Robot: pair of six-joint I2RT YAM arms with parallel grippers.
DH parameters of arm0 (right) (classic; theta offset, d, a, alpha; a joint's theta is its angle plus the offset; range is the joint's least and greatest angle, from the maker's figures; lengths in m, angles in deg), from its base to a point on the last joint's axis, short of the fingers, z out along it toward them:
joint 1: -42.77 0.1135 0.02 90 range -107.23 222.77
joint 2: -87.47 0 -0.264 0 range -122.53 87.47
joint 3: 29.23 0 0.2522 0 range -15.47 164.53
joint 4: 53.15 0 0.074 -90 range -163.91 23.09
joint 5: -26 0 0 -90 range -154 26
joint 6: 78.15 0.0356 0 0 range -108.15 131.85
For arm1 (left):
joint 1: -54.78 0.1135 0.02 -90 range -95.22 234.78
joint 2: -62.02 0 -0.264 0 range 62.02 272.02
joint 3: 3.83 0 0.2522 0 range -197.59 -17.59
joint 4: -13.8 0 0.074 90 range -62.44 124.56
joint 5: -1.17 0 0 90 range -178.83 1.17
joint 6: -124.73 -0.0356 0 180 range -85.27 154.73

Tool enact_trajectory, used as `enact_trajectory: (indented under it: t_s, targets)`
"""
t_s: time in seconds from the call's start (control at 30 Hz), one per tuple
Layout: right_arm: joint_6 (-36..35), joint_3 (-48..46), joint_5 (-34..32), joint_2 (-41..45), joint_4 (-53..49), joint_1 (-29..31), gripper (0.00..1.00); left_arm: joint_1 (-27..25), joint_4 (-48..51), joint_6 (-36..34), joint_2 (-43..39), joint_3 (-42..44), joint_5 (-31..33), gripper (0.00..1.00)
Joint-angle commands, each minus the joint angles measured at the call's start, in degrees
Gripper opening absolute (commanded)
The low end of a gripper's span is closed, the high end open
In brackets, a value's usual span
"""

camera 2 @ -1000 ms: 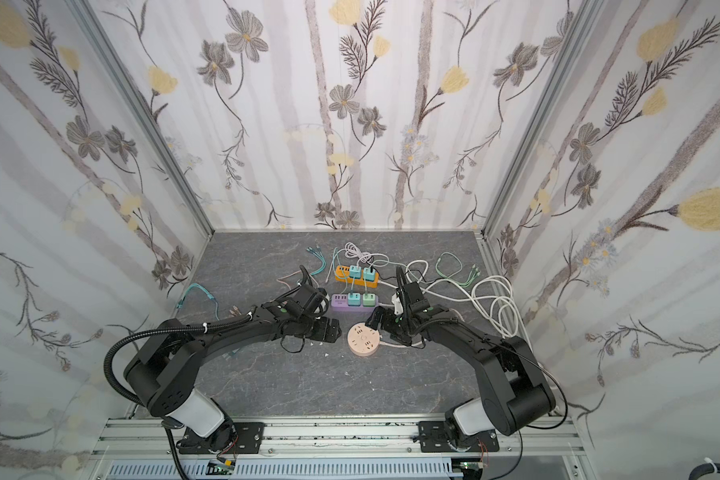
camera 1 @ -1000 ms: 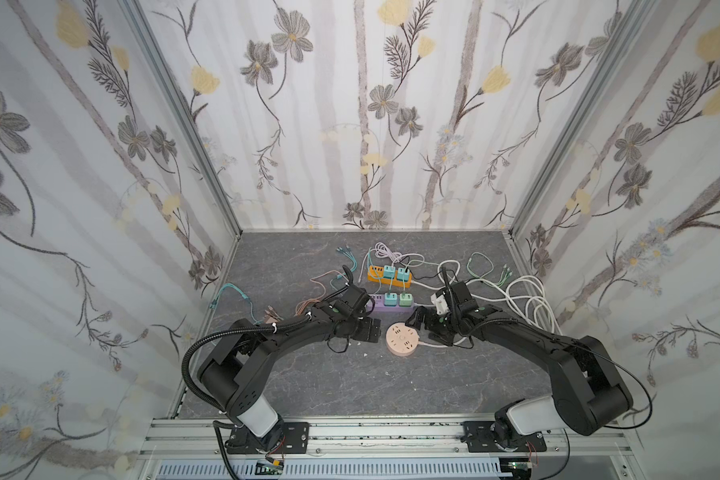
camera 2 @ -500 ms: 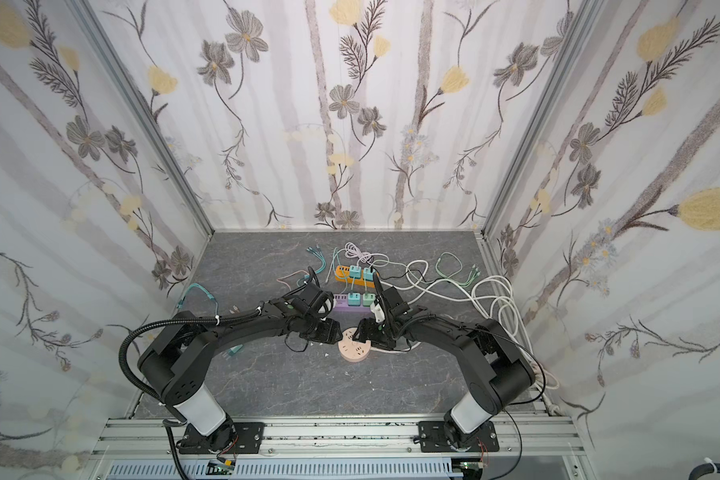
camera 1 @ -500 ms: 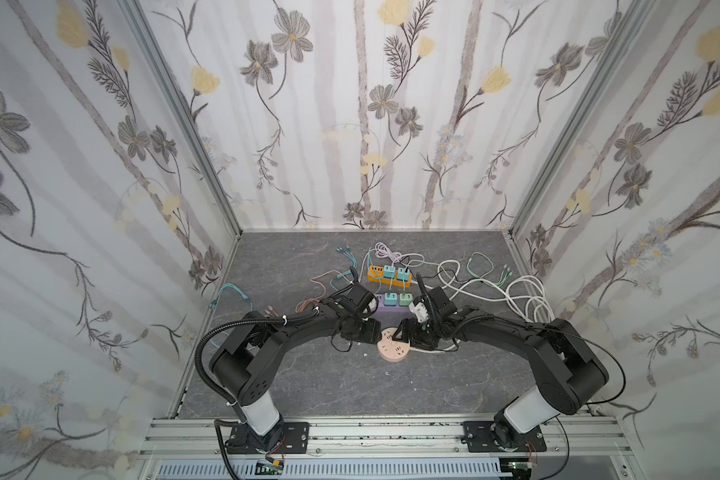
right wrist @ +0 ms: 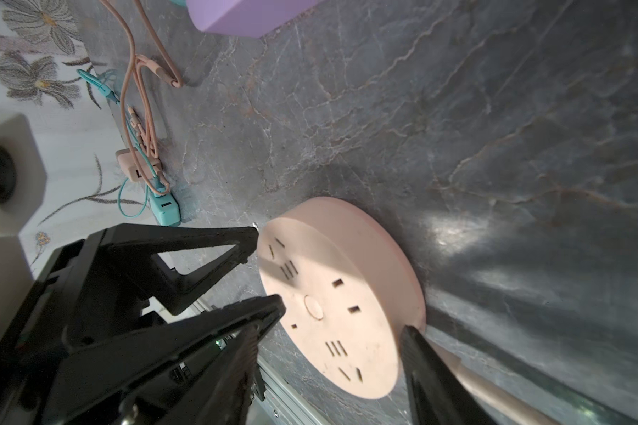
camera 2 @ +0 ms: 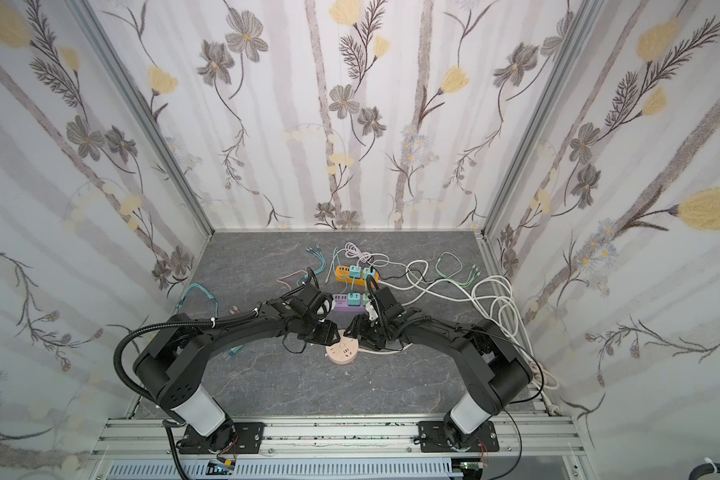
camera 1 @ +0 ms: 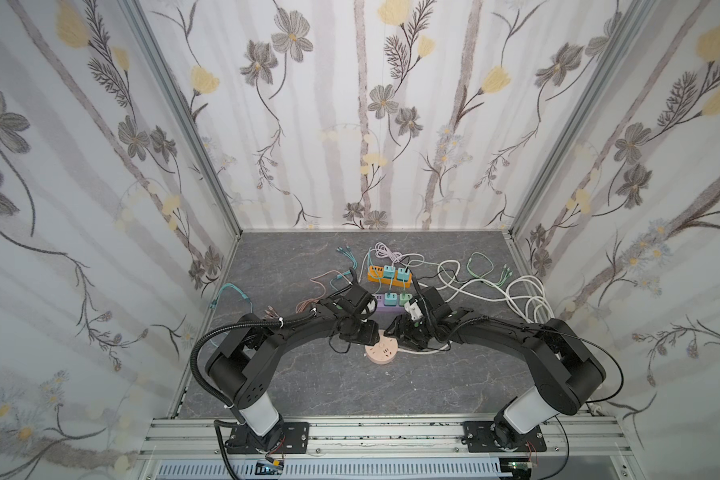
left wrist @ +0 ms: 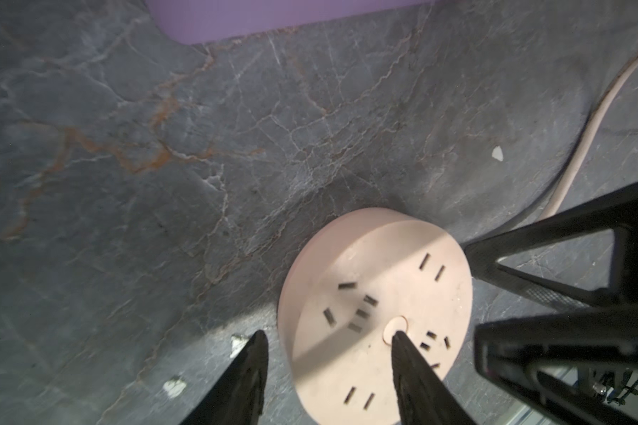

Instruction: Insert the plug

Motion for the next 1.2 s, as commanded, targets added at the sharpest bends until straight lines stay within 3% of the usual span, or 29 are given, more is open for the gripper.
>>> enact_trajectory:
  t_s: [0.0,0.13,0.2,0.47,0.77,0.93,1.17]
  targets:
    - [1.2,0.1,-2.0,2.0,0.9,0.1,0.68,0.7,0.0,1.0,-3.5,1.5,4.8,0.62]
    - [-0.2,0.4,-6.6,4.8,-2.0,0.1,0.85,2.6,0.3,1.8,-8.6,4.0,9.8,0.72]
    - [-1.1,0.3,-9.3,6.5,-2.9,0.1,0.98,4.2,0.9,2.4,-10.9,5.1,13.7,0.77]
    - [-2.0,-2.7,-16.2,13.4,-3.3,0.1,0.99,12.0,3.7,7.7,-20.4,7.8,29.7,1.00]
    - [-4.9,-2.9,-17.8,15.1,-3.3,0.2,0.99,21.3,12.2,18.0,-21.6,6.7,39.0,1.00]
    - [-7.3,-2.3,-16.5,14.6,-2.6,0.1,0.99,30.6,16.9,22.4,-22.1,7.4,35.3,1.00]
    - [-9.8,-2.0,-16.3,14.8,-2.9,0.1,0.99,40.2,6.1,23.0,-21.9,13.3,24.8,1.00]
